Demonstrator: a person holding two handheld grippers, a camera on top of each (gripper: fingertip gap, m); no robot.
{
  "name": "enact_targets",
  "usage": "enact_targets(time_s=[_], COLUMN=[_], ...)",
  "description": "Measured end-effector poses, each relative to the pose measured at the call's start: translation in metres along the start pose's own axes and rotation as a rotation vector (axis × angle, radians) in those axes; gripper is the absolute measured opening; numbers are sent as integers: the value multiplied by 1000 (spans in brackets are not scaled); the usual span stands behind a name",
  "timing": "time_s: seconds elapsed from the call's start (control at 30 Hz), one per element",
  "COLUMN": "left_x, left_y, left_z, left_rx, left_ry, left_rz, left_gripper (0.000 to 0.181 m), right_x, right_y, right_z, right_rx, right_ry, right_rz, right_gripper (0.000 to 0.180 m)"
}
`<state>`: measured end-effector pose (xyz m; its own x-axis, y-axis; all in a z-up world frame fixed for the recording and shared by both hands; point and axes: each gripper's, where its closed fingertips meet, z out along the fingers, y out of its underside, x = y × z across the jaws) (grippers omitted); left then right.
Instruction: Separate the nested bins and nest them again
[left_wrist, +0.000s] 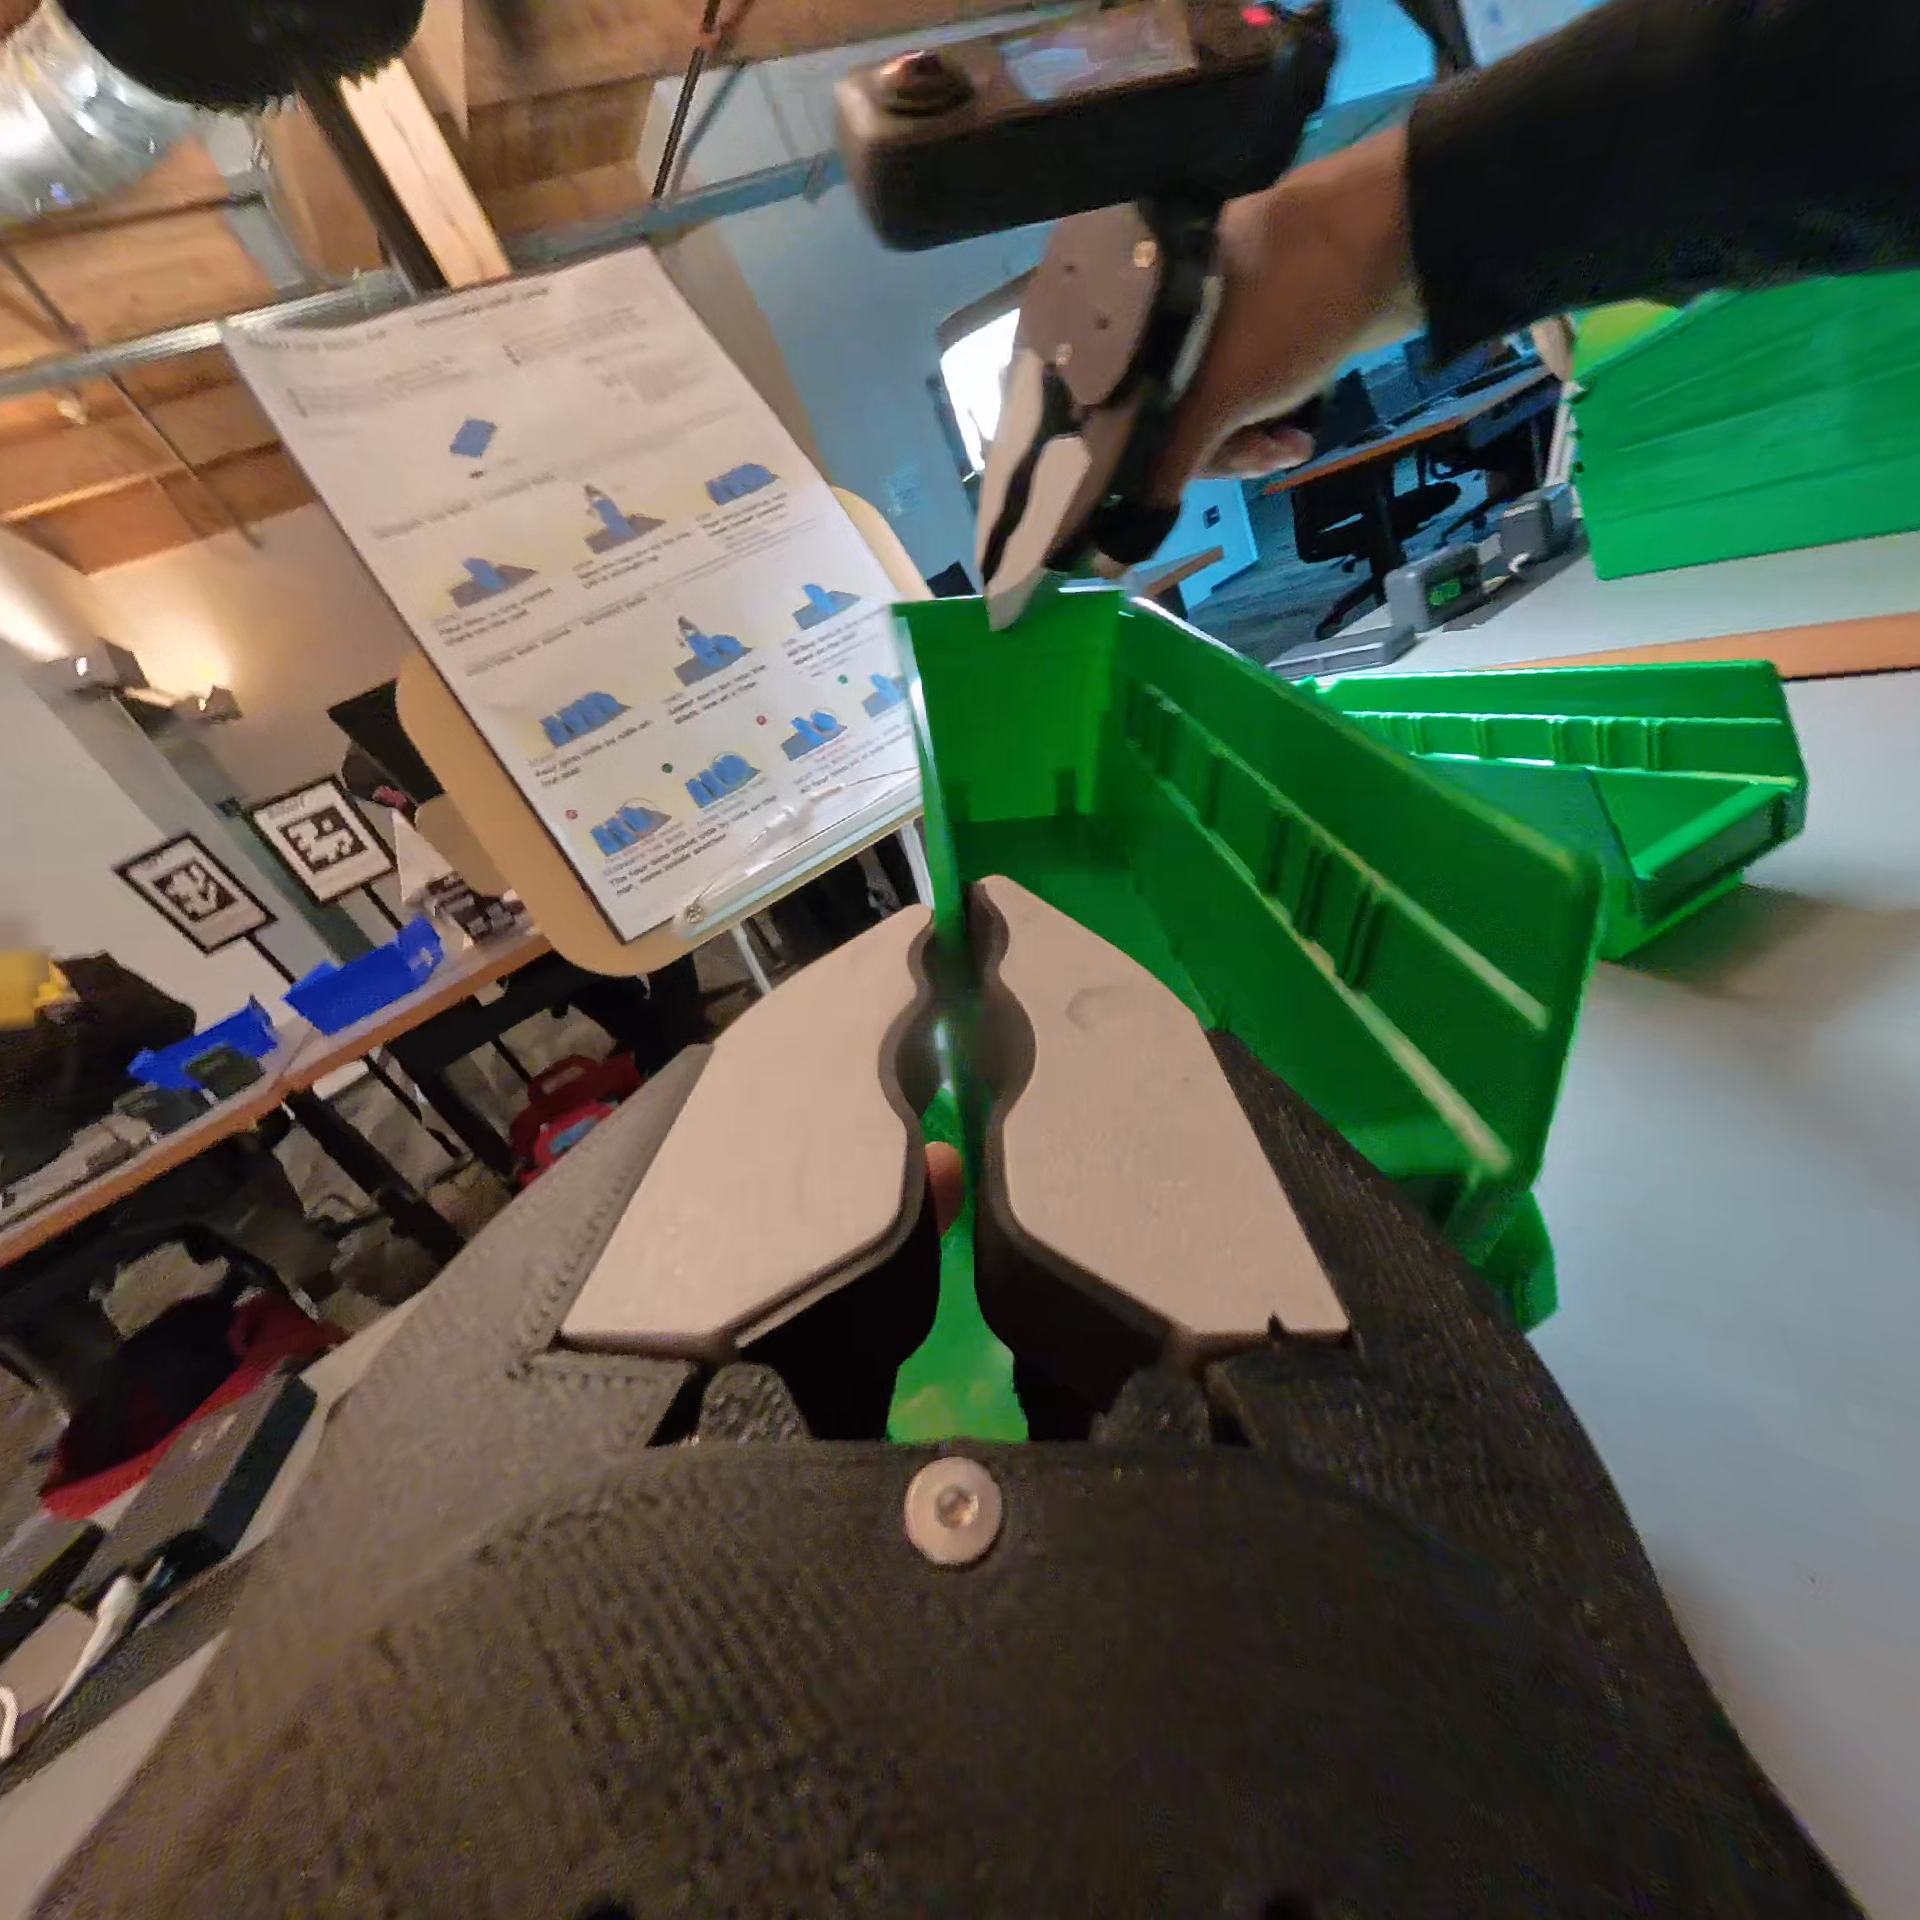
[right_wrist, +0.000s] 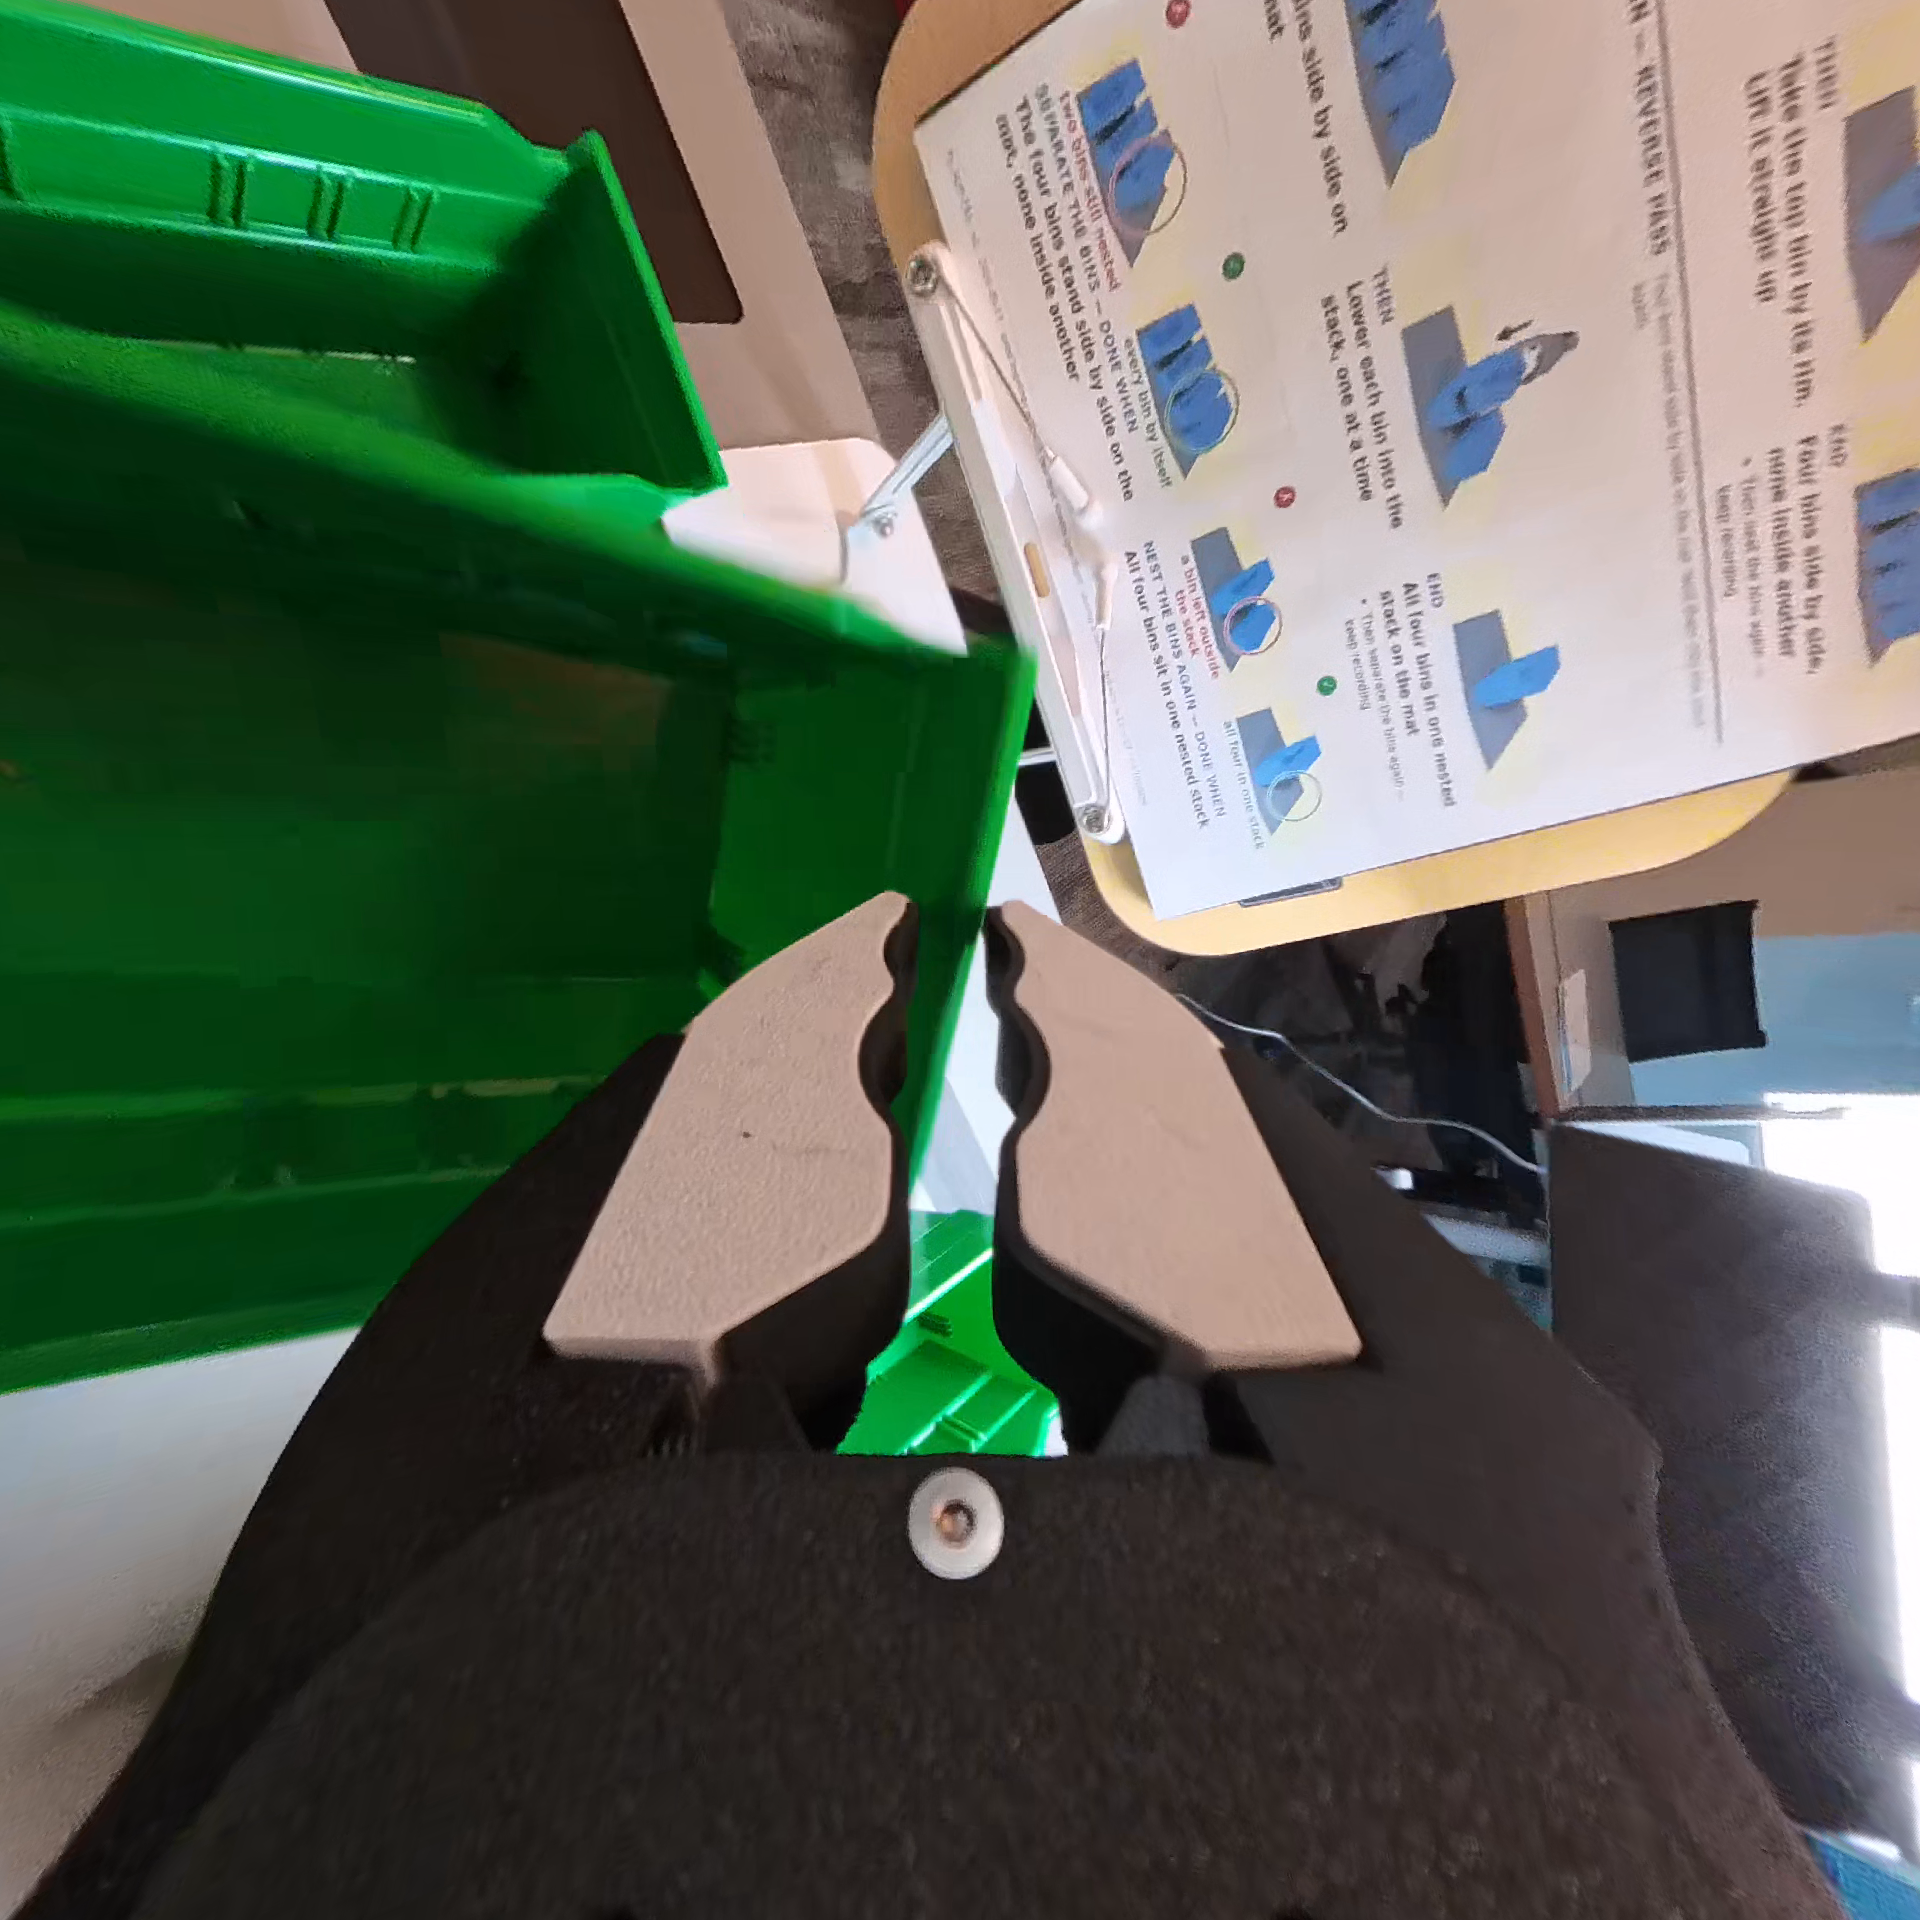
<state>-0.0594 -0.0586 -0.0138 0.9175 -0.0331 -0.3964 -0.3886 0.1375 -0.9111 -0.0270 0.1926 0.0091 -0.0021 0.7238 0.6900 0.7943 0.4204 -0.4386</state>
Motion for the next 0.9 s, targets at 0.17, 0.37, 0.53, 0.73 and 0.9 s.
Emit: enact_targets(time_s=[0.17,0.37,0.53,0.73,0.9], left_x=[3,-1,-4,8,12], left_y=[1,-1,-3,-16,-15], left_z=[14,26,31,35,29], left_rx=[-31,-49,-65,-55,-29], left_ry=[7,0,-7,23,67], left_rz=[4,-16,-70,-117,-89], left_gripper=[3,2,3,3,7], right_x=[-47,-183,-237,-251,-252], right_y=[-58,-92,-68,-69,-59], right_z=[-57,-128,-99,-71,-68], right_rx=[267,352,170,60,44], right_ry=[-131,-449,-306,-197,-254], right_rz=[125,18,-116,-170,-129], right_gripper=[22,39,51,50,33])
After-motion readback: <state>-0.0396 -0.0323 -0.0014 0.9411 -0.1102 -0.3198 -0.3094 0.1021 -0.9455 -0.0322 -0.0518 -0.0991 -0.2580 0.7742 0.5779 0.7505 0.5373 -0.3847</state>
